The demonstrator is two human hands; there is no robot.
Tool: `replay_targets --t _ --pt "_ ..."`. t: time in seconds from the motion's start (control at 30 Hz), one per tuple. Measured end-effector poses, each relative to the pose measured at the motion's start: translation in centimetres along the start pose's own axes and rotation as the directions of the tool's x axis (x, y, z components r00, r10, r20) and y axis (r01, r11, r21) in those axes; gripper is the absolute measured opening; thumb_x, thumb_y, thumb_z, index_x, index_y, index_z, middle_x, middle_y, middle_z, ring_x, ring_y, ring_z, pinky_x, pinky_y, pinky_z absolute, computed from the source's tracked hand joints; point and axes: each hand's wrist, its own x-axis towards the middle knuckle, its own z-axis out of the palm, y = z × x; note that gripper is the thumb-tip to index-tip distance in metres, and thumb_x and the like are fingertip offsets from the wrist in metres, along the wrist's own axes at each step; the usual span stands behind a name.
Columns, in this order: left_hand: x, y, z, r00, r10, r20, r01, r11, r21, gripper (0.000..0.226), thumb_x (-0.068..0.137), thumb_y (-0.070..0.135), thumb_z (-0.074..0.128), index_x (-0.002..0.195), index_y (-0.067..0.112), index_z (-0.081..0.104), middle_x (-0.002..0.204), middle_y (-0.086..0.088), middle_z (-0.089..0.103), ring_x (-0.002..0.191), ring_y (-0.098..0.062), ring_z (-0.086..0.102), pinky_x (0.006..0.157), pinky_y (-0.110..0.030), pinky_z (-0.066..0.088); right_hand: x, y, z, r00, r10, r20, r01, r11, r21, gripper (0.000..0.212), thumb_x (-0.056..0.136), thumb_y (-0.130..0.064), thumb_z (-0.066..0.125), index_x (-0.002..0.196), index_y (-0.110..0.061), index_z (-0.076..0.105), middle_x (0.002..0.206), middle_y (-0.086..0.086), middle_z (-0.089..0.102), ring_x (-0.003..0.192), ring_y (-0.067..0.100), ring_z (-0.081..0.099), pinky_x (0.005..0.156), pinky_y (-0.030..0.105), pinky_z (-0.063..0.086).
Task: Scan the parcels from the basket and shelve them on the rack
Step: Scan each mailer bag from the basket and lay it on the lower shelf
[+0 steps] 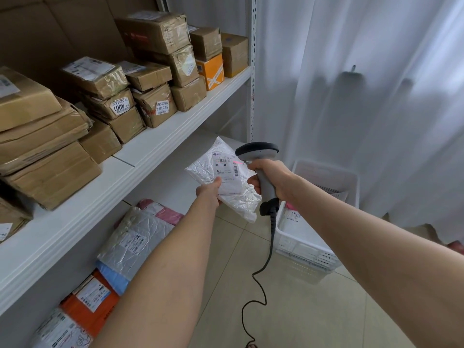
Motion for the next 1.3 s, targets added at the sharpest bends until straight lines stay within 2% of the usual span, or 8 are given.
replay_targets --t 0.2,0.3,0.37,0.53,0.63,0.8,1.0,1.3 --pt "1.4 -0.4 -1.1 1.0 -0.019 0.02 0.019 1.0 -0.003 0.041 0.085 0.03 0.071 0.112 0.008 0.05 0.104 -0.003 0.059 0.068 -0.018 0.056 0.048 -0.024 0.045 0.6 0.5 1.7 1.0 0.01 0.002 -0.01 1.0 -0.01 0.017 0.088 -0.013 0.062 0.1 -0.005 0.053 0.055 0.012 0.06 0.037 0.016 0.05 0.042 0.022 0.045" --pt "2.7 -0.9 -2.0 0.999 -0.028 0.023 0.029 0.999 -0.029 0.048 0.083 0.029 0.073 0.119 0.005 0.052 0.115 -0.009 0.063 0.096 -0.027 0.065 0.074 -0.035 0.057 1.0 1.0 2.5 1.0 0.015 0.021 -0.015 1.0 -0.026 0.016 0.089 -0.012 0.059 0.1 -0.005 0.051 0.055 0.011 0.056 0.039 0.016 0.047 0.042 0.022 0.043" --pt "3.4 -1.4 -2.6 0.999 -0.038 0.012 0.039 0.998 -0.042 0.05 0.082 0.029 0.074 0.121 0.005 0.053 0.117 -0.011 0.063 0.1 -0.029 0.065 0.086 -0.04 0.056 1.4 1.4 2.9 0.999 0.029 0.032 -0.028 0.999 -0.032 0.016 0.089 -0.012 0.058 0.101 -0.005 0.051 0.054 0.01 0.055 0.04 0.016 0.046 0.042 0.021 0.043" --pt "4.2 -2.8 -4.5 0.998 -0.053 -0.042 0.052 0.998 -0.035 0.054 0.082 0.035 0.073 0.121 0.005 0.051 0.117 -0.01 0.062 0.099 -0.027 0.063 0.079 -0.035 0.055 2.3 3.2 4.1 0.991 0.106 0.087 -0.104 0.994 -0.032 0.012 0.089 -0.01 0.061 0.097 -0.005 0.054 0.055 0.011 0.064 0.038 0.014 0.052 0.042 0.021 0.046" --pt "4.5 -4.1 -6.2 0.995 -0.061 -0.077 0.061 0.998 -0.001 0.067 0.083 0.043 0.069 0.131 0.003 0.044 0.125 -0.012 0.057 0.111 -0.029 0.058 0.091 -0.038 0.051 3.2 4.8 4.7 0.986 0.127 0.105 -0.122 0.991 -0.048 0.006 0.087 -0.003 0.061 0.09 -0.002 0.056 0.068 0.014 0.067 0.045 0.015 0.054 0.046 0.023 0.048" --pt "5.0 -7.1 -9.9 0.986 -0.099 -0.137 0.082 0.989 -0.122 0.061 0.085 0.028 0.071 0.132 -0.001 0.046 0.125 -0.02 0.059 0.108 -0.036 0.061 0.091 -0.05 0.052 5.2 8.5 5.8 0.99 0.119 0.074 -0.104 0.978 -0.182 0.018 0.084 -0.001 0.064 0.1 0.0 0.056 0.087 0.012 0.051 0.07 0.022 0.051 0.061 0.035 0.052" --pt "5.5 -11.1 -14.8 0.947 -0.092 -0.309 0.049 0.989 -0.142 0.05 0.09 0.022 0.065 0.131 0.0 0.047 0.126 -0.019 0.058 0.11 -0.036 0.06 0.094 -0.05 0.05 6.8 14.1 9.0 0.977 0.18 0.111 -0.134 0.934 -0.331 0.013 0.082 -0.004 0.067 0.088 -0.003 0.055 0.075 0.007 0.046 0.064 0.018 0.043 0.059 0.028 0.038" --pt "9.4 -15.3 -24.5 0.849 -0.03 -0.527 0.013 0.999 -0.036 0.044 0.092 0.027 0.061 0.126 0.0 0.054 0.125 -0.016 0.059 0.112 -0.034 0.057 0.089 -0.033 0.044 8.4 21.7 17.1 0.93 0.287 0.228 -0.226 0.939 -0.26 0.011 0.084 -0.003 0.065 0.089 -0.005 0.056 0.079 0.007 0.047 0.065 0.018 0.045 0.055 0.029 0.039"
